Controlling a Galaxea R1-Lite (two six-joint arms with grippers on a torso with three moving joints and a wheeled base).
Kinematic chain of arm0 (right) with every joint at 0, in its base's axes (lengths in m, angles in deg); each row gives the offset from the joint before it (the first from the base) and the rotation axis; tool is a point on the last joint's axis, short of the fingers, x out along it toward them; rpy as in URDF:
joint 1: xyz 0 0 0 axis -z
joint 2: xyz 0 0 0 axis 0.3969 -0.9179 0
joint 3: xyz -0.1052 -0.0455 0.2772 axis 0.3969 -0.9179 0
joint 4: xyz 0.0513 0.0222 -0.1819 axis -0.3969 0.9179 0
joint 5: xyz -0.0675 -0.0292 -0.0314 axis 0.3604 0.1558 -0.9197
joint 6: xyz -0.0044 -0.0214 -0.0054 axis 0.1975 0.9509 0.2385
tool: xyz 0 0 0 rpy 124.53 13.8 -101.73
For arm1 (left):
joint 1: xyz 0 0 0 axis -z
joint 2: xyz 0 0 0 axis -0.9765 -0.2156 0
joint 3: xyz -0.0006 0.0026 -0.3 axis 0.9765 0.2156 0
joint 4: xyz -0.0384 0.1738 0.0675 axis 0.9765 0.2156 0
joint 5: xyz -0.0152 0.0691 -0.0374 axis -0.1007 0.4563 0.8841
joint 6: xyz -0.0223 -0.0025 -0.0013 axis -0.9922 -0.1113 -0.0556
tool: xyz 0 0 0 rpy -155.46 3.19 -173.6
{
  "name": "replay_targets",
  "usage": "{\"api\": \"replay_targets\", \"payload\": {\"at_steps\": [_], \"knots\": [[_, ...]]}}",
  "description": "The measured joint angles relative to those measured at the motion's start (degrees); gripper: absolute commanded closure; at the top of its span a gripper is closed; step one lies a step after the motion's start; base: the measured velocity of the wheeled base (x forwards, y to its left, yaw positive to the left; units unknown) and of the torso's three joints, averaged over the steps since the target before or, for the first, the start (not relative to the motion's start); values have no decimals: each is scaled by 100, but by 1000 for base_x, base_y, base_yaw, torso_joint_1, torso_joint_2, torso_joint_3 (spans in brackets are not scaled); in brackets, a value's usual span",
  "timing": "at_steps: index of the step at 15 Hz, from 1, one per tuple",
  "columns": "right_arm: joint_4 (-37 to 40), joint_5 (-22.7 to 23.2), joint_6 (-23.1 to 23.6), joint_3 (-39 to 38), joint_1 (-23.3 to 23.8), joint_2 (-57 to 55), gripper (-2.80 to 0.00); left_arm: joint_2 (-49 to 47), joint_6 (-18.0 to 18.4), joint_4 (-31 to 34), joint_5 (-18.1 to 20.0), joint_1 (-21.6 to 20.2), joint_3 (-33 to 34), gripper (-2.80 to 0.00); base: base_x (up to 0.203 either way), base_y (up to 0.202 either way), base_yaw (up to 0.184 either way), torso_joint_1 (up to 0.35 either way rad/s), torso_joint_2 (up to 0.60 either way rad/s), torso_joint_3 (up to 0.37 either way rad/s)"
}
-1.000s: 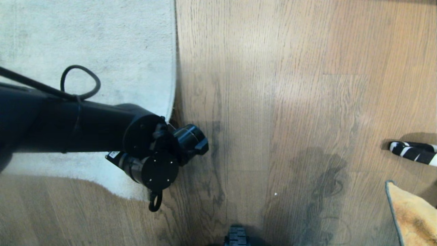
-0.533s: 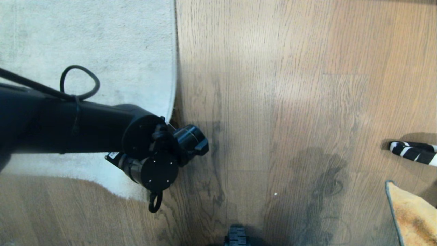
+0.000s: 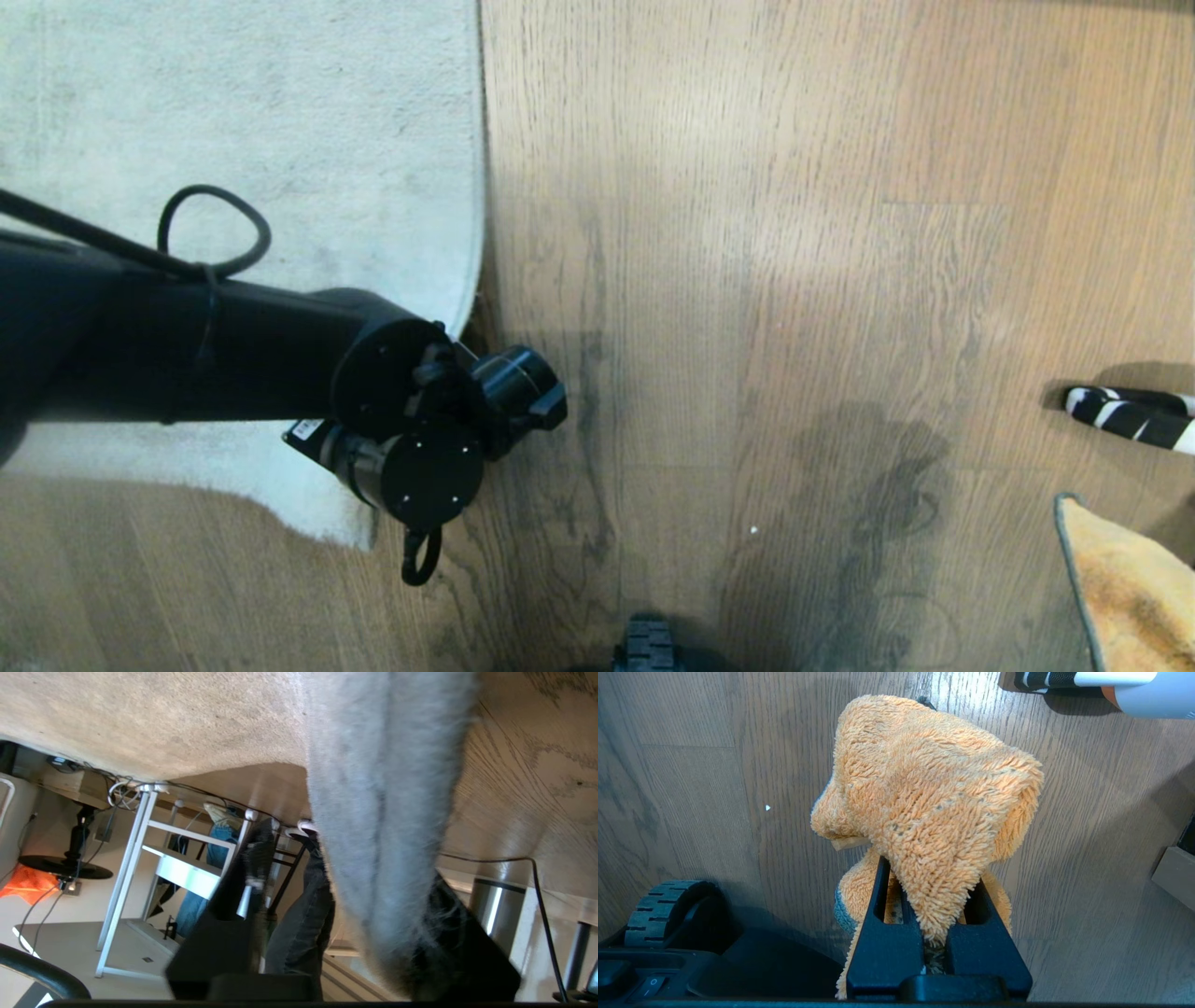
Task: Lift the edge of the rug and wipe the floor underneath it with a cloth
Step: Lift up the carpet
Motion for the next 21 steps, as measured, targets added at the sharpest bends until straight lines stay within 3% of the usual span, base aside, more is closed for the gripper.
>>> {"api": "replay_targets", "payload": {"at_steps": [4, 13, 21], "knots": [[2, 1, 0, 0, 0, 0, 0, 75, -238, 0, 16, 0, 121, 0, 0, 0, 0, 0, 0, 0], [2, 2, -3, -2, 0, 0, 0, 548, -262, -2, 33, -85, 171, 0, 0, 0, 0, 0, 0, 0], [2, 3, 0, 0, 0, 0, 0, 1414, -210, 261, 361, -576, 190, 0, 0, 0, 0, 0, 0, 0]]}}
